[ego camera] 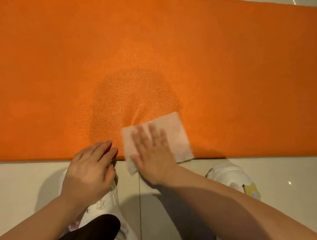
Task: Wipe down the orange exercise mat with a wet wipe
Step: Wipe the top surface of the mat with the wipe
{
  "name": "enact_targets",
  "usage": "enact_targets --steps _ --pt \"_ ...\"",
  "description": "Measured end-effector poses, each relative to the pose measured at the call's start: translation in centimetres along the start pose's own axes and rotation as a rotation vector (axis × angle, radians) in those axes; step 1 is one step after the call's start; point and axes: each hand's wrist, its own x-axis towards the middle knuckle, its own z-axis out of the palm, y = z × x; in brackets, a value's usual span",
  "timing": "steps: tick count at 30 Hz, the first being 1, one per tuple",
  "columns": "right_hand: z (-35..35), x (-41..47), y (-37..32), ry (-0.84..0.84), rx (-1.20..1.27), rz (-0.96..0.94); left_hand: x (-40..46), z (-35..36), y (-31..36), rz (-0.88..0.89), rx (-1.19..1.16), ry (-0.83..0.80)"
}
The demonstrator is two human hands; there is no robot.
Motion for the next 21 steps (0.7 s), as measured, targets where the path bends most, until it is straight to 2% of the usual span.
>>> enact_targets --steps 2,5,8,13,16,18,21 --pt "-0.3 0.4 0.0 -0.037 -0.021 -0.165 0.0 -0.1 0.0 -0.009 0.004 0.006" --pt "-0.6 0.1 4.8 -0.024 -0.054 -0.255 -0.2 0.0 -0.2 -0.013 0.006 0.009" --pt "-1.0 -2.0 11.9 -0.014 -0.110 -0.188 -0.2 -0.1 -0.2 -0.010 0.010 0.005" --pt "-2.9 -7.2 22.1 -0.107 -0.305 -0.101 -0.2 0.0 -0.3 -0.004 -0.014 0.008" --pt "-2.7 -8.5 22.1 -0.148 -0.250 0.020 -0.2 -0.1 -0.3 0.003 -0.010 0.029" --pt "-2.2 -8.2 20.9 -0.074 -0.168 0.062 -0.1 -0.1 -0.3 0.005 -0.012 0.025" --pt "-2.7 -6.3 18.7 -0.112 -0.053 0.154 -0.2 0.1 -0.3 0.007 -0.007 0.023"
